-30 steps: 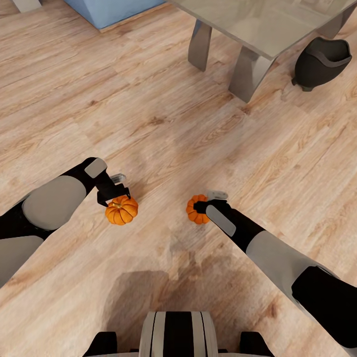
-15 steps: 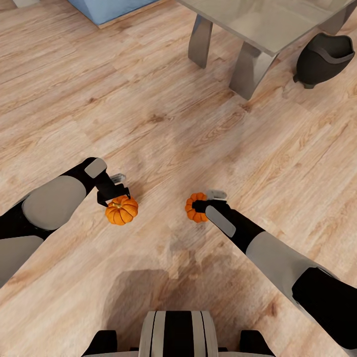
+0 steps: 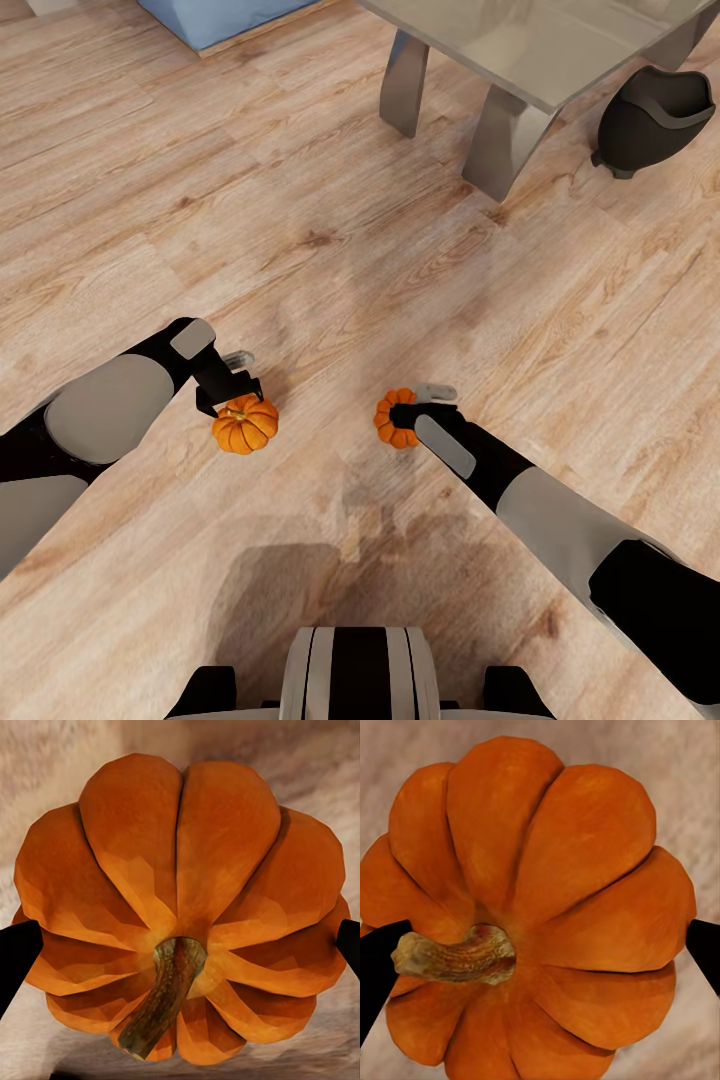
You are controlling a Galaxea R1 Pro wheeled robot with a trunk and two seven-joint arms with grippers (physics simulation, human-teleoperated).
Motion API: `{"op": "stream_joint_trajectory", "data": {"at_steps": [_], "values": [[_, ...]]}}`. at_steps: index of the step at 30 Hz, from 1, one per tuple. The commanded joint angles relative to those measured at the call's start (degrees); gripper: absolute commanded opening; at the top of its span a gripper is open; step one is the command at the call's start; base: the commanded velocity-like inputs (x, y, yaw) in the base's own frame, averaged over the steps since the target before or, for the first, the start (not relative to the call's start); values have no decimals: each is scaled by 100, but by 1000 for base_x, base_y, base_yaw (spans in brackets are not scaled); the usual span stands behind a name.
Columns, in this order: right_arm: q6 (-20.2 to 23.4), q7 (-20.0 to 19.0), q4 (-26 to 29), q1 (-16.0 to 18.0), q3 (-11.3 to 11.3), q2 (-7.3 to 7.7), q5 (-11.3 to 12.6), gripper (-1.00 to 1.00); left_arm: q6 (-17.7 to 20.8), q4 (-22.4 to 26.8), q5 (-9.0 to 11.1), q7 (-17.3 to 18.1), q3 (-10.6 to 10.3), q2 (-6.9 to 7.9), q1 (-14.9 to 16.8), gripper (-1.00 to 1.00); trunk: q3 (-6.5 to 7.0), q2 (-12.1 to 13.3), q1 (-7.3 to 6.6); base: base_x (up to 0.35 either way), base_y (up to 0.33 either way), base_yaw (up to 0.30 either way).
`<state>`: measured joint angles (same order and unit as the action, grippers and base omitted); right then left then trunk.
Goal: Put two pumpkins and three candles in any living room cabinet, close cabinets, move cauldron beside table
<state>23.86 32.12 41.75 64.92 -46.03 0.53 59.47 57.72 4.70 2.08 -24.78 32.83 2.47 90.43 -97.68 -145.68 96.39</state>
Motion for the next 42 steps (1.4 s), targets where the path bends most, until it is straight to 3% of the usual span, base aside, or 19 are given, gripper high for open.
{"op": "stream_joint_trajectory", "data": {"at_steps": [1,17,23,27,29,32,34,37,42], "values": [[13,40,-483,4,-29,8,47,-100,14,5,21,-45,22,-1,2,-100,-4,-1,1,0,0,0],[13,40,-487,-5,-29,30,38,-100,3,-31,13,-54,13,-11,1,-100,-4,-1,1,0,0,0],[13,56,-494,-5,-26,22,16,-100,-4,-68,5,-69,13,-42,1,-100,129,7,-15,0,0,0],[20,194,-515,2,17,17,7,-100,-447,-298,4,-45,13,-175,-6,-100,218,13,-25,0,0,0],[31,644,-211,3,25,21,4,-100,-859,-336,9,-26,13,-381,-39,-100,262,15,-30,0,0,0],[30,1123,-1,3,43,25,7,-100,-1093,-350,20,-1,13,-511,-99,-100,328,19,-38,0,0,0],[17,1225,25,4,71,18,13,-100,-1224,-353,25,18,13,-541,-130,-100,373,22,-43,0,0,0],[-191,1315,52,4,195,-3,23,-100,-1743,-355,29,227,16,-563,-284,-100,439,26,-51,0,0,0],[-304,1431,68,4,216,-12,13,-100,-2095,-355,25,374,17,-565,-528,-100,550,33,-64,0,0,0]]}}
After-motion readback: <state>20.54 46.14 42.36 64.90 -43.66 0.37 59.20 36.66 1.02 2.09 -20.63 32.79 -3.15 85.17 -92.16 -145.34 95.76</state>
